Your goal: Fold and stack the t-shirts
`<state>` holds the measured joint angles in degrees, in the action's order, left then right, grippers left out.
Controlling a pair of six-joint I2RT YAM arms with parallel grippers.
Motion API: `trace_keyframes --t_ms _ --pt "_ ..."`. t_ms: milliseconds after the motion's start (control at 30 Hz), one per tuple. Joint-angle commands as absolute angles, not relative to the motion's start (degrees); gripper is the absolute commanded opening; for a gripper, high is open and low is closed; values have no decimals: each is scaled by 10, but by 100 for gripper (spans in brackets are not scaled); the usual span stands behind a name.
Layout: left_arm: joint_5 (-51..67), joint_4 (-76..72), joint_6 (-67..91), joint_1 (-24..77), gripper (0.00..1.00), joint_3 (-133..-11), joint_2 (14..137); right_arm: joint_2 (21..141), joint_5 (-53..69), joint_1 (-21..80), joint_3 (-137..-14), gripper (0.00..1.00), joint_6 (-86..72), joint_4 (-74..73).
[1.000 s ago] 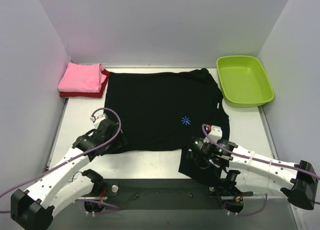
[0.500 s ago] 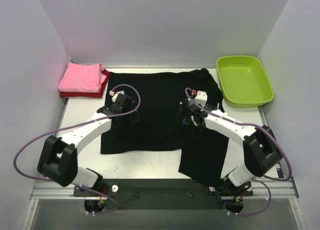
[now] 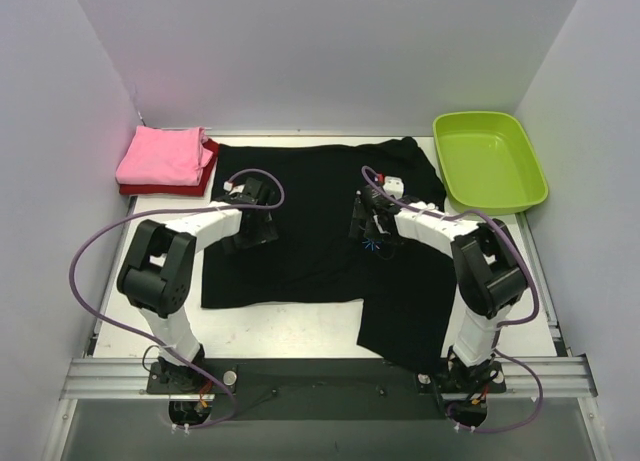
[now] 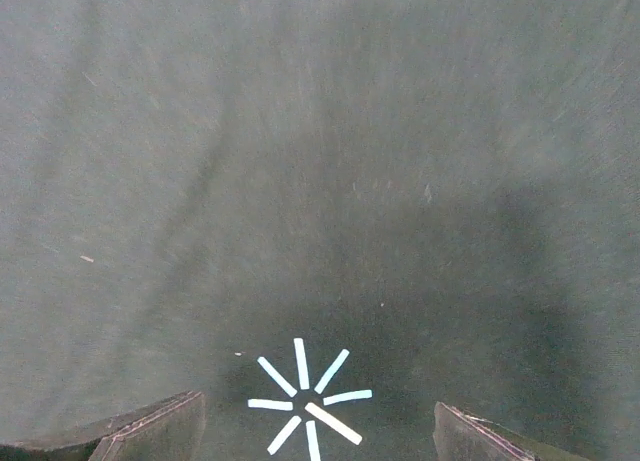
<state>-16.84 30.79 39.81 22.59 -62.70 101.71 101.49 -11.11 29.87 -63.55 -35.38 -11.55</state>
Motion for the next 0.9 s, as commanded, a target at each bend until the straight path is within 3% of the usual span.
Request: trace_keyframes --t_ms 0,400,867 --pt "-214 343 403 241 97 -650 1047 1035 -100 299 -630 100 -354 -131" --pt "-221 333 426 272 97 -567 1024 1043 -75 321 -570 98 -367 -142" --pt "-222 337 503 361 98 -440 928 978 -99 424 -503 98 -426 -188"
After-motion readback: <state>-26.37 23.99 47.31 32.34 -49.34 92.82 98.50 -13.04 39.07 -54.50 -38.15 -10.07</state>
